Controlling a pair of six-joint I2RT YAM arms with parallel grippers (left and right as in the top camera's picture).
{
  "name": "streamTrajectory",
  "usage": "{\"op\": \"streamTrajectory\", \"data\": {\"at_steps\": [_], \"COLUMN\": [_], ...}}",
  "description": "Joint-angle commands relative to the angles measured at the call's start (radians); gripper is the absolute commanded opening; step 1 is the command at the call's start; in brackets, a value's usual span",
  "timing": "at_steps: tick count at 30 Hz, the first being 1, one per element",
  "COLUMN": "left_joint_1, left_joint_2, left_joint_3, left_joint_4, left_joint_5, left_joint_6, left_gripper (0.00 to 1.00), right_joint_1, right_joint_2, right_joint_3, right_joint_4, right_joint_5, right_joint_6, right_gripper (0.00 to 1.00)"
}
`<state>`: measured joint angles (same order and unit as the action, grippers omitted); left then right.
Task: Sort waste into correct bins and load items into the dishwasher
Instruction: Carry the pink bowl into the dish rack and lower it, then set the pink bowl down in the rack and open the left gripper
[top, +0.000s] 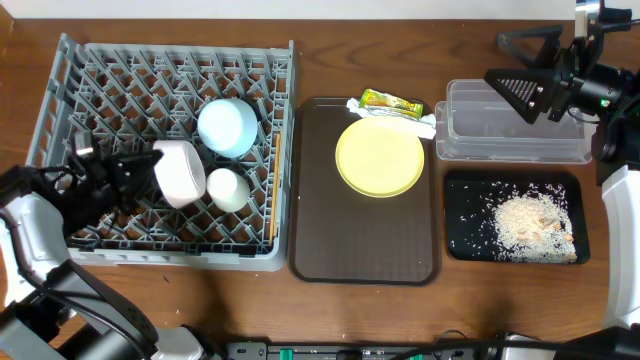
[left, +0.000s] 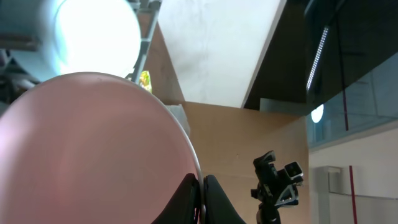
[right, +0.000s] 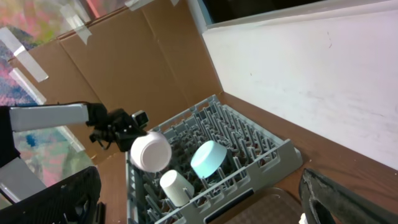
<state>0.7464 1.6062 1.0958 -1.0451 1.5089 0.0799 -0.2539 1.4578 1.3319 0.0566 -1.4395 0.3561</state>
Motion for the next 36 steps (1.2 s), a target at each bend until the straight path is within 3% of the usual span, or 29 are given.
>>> {"op": "streamTrajectory", "data": {"at_steps": [1,9,18,24,31,36], "left_joint_1": [0.018,0.043,0.056,0.059,0.151,0.178], "left_joint_2": [-0.001,0.05,0.094,0.094,0.094,0.094], "left_joint_3": [-0.012,-0.021,-0.029,-0.029,-0.029,-0.029], "left_joint_4": [0.014,0.014,-0.002,0.009,0.014,0.015], "left_joint_5": [-0.01,-0.059,0.001,-0.103,-0.124,-0.195], "left_joint_6": [0.024,0.024,0.013,0.013,-0.003,-0.003], "left_gripper": [0.08,0.08,0.08,0.08,0.08,0.17], "right_joint_1": [-0.007,-0.007,-0.007,-0.007,-0.007,-0.007], "right_joint_2": [0.001,0.001,0.001,0.001,0.001,0.001], "right_joint_3": [0.0,0.0,0.0,0.0,0.0,0.0], "right_joint_4": [0.0,0.0,0.0,0.0,0.0,0.0], "right_joint_5": [-0.001,-0.001,-0.001,-0.001,-0.001,-0.001], "right_joint_6": [0.002,0.002,0.002,0.002,0.002,0.002], "right_gripper": [0.99,0.99,0.99,0.99,0.99,0.99]}}
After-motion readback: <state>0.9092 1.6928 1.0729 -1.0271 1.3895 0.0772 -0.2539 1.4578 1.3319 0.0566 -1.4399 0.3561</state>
